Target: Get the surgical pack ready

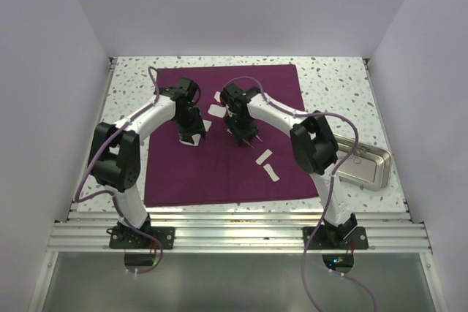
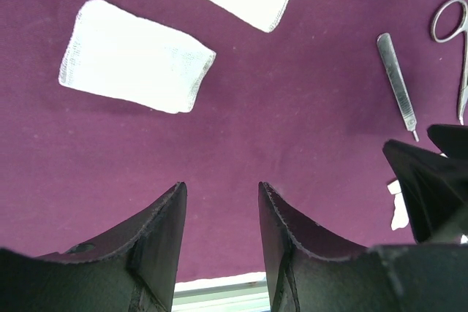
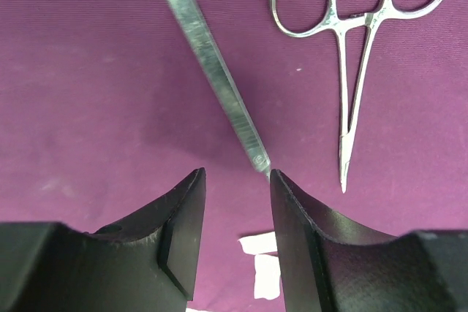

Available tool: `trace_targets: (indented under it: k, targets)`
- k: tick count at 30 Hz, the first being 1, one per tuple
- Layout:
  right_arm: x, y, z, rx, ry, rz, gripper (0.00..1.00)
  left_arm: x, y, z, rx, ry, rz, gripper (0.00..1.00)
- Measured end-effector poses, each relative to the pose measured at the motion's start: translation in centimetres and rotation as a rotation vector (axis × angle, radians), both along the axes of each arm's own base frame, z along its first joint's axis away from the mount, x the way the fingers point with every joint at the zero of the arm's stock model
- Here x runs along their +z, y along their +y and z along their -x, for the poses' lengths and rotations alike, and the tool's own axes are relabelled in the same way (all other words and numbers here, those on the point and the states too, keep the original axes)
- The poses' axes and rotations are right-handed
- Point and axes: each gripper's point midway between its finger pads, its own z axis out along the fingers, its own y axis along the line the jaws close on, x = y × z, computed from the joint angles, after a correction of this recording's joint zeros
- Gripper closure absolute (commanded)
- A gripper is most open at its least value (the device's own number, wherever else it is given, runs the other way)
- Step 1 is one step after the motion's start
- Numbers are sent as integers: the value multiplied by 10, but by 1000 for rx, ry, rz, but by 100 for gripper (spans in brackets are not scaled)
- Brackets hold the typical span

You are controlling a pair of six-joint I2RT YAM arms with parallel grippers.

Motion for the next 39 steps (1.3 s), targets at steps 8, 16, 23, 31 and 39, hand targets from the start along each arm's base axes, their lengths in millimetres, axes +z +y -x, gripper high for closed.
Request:
trace_targets:
  k: [8, 16, 23, 31, 39]
  targets:
    - [-11, -6, -1, 4, 8, 42, 56, 1, 5, -2, -3, -7, 0, 53]
    - [-10, -6, -4, 2, -2, 49, 57, 2, 7, -3, -1, -7, 3, 52]
    - [-21, -6, -2, 2, 25, 51, 60, 2, 7, -3, -4, -7, 4, 53]
    - [-21, -9, -5, -22, 66, -4, 64, 1, 7, -2, -5, -3, 6, 53]
    - [-21, -11, -6, -32, 78, -18, 67, -1, 6, 1, -8, 7, 15, 53]
